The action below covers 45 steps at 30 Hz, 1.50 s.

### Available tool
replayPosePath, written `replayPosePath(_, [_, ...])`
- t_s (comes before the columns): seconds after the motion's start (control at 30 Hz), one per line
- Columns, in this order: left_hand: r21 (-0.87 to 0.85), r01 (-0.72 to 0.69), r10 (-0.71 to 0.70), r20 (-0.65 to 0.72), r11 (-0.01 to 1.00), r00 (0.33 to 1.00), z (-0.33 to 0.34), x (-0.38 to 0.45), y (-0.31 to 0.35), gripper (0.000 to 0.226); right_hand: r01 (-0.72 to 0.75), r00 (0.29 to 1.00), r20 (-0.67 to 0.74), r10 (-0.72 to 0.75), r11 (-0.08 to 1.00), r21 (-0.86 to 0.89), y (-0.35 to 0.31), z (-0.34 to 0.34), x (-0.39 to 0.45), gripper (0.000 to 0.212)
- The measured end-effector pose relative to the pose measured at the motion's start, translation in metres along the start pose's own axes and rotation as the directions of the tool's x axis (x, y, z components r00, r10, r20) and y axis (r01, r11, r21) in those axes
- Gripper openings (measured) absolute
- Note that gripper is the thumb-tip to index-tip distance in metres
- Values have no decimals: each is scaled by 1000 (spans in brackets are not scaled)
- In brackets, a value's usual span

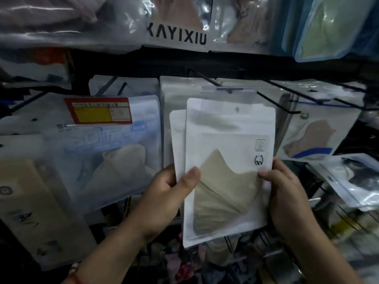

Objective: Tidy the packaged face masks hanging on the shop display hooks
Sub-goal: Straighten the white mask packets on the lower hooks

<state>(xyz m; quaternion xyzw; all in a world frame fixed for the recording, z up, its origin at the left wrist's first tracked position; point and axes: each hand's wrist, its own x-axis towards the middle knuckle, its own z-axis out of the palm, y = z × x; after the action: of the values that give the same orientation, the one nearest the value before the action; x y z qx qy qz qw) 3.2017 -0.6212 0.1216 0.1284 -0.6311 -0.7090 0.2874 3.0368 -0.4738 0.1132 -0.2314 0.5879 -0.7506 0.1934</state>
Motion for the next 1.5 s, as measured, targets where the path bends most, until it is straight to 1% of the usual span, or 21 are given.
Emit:
replayPosePath(0.1, [-4, 69, -69, 14, 998, 998, 2, 0, -7, 34, -12, 999, -38, 10, 999, -53, 5, -1, -12, 37])
replayPosePath(0.2, [4, 94, -94, 17, 996, 995, 5, 4, -13, 25, -7, 997, -71, -2, 993, -122, 4, -2, -24, 36])
replayPosePath(0.27, [21, 124, -125, 33, 992, 992, 5, 6, -19, 25, 32, 992, -115, -53, 984, -177, 1, -4, -31, 37])
replayPosePath(0.37, [51, 152, -156, 96, 987, 983, 4, 7, -30, 35, 129, 973, -145, -179, 945, -301, -8, -10, -35, 54])
replayPosePath(0.47, [15, 200, -200, 111, 980, 973, 5, 8, -37, 33, 218, 943, -83, -323, 786, -578, -28, -14, -33, 76])
replayPosePath(0.53, [41, 212, -215, 124, 976, 969, 6, 9, -42, 34, 261, 927, -2, -375, 648, -715, -46, -14, -30, 80])
replayPosePath(0.57, [55, 215, -221, 138, 975, 966, 7, 9, -44, 32, 267, 931, 59, -360, 562, -783, -55, -13, -27, 77])
replayPosePath(0.63, [55, 227, -233, 166, 972, 958, 10, 9, -46, 30, 259, 955, 183, -234, 355, -898, -69, -15, -19, 65])
replayPosePath(0.67, [43, 234, -238, 170, 971, 956, 13, 9, -46, 32, 253, 963, 212, -169, 285, -924, -73, -17, -15, 59])
replayPosePath(0.73, [20, 239, -238, 170, 971, 956, 20, 9, -45, 37, 234, 969, 205, -135, 265, -935, -77, -24, -9, 49])
replayPosePath(0.8, [33, 224, -227, 178, 974, 958, 27, 11, -40, 34, 235, 970, 196, -143, 347, -908, -79, -35, -5, 35])
replayPosePath(0.87, [80, 159, -170, 163, 984, 972, 34, 19, -32, 32, 262, 965, 236, -115, 442, -858, -81, -47, -4, 21])
replayPosePath(0.93, [148, 57, -73, 105, 987, 992, 42, 31, -22, 42, 281, 956, 282, -77, 511, -813, -82, -59, 0, 22])
replayPosePath(0.97, [210, -7, -9, 76, 978, 997, 46, 37, -17, 48, 296, 950, 302, -75, 511, -807, -82, -65, 2, 25])
replayPosePath(1.03, [399, -138, 117, 75, 906, 990, 58, 47, -4, 48, 347, 936, 336, -106, 441, -828, -82, -80, 10, 23])
replayPosePath(1.1, [608, -241, 173, 169, 757, 970, 73, 55, 11, 40, 390, 921, 366, -135, 373, -842, -83, -95, 17, 22])
replayPosePath(1.17, [746, -299, 93, 305, 596, 948, 92, 63, 25, 37, 430, 903, 396, -168, 347, -833, -86, -110, 24, 28])
replayPosePath(1.23, [809, -332, 16, 371, 485, 928, 108, 73, 33, 36, 502, 863, 450, -230, 290, -815, -91, -122, 31, 27])
replayPosePath(1.3, [821, -328, 14, 364, 467, 931, 123, 80, 36, 30, 571, 806, 500, -315, 194, -798, -94, -135, 40, 24])
replayPosePath(1.37, [808, -303, 25, 337, 506, 941, 136, 81, 36, 24, 627, 747, 548, -377, 123, -770, -96, -148, 51, 22])
replayPosePath(1.5, [797, -243, 28, 274, 553, 961, 146, 79, 32, 20, 718, 664, 615, -426, 133, -683, -99, -170, 71, 17])
